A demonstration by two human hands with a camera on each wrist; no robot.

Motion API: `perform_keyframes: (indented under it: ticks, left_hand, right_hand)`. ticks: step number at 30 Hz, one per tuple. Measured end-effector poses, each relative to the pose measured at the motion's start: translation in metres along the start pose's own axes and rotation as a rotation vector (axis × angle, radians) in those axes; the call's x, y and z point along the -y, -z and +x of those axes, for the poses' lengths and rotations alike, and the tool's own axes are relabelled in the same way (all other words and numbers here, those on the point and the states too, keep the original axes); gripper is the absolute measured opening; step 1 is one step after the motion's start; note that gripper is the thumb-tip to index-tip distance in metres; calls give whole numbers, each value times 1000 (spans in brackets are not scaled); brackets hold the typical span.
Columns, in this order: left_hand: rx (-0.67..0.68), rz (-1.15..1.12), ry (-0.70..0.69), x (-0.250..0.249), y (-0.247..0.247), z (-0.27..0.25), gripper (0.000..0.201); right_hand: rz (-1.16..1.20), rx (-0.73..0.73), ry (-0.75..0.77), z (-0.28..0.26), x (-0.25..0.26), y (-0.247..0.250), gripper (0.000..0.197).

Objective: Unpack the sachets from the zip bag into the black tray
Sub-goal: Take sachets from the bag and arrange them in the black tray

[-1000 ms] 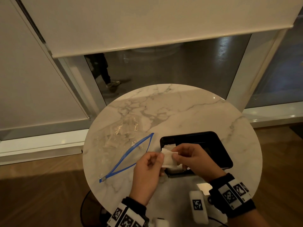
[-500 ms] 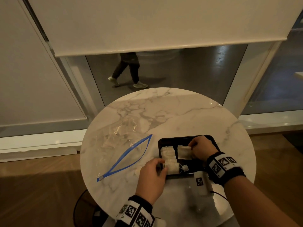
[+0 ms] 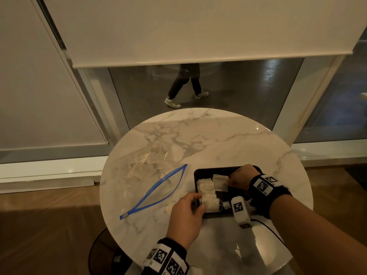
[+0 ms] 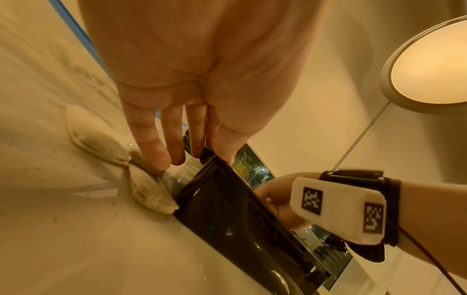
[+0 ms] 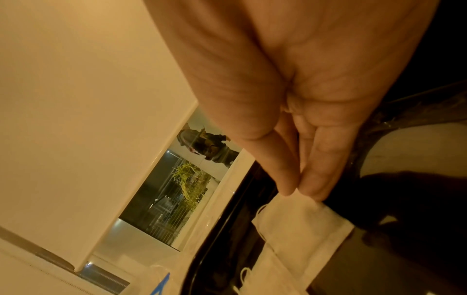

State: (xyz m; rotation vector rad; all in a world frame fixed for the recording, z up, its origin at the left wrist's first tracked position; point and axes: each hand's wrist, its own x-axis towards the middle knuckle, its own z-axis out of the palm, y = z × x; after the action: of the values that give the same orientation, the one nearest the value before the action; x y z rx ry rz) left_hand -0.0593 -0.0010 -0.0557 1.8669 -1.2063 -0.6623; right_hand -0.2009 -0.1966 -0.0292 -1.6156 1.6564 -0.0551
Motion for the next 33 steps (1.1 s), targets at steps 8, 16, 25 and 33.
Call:
perform_keyframes:
  ticks: [8, 16, 25, 33]
  left_hand:
    - [-8, -1, -4, -1, 1, -1, 30]
    - [-6, -7, 1, -1, 1, -1, 31]
    - [-3, 0, 0, -1, 0, -1, 31]
    - [-9, 13, -13, -2, 0, -1, 31]
  right_hand:
    - [-123, -24, 113, 25, -17, -13, 48]
    - [212, 67, -23, -4, 0, -6, 12]
    - [56, 1, 21, 3, -3, -9, 23]
    - [-83, 11, 17, 1, 0, -5, 26]
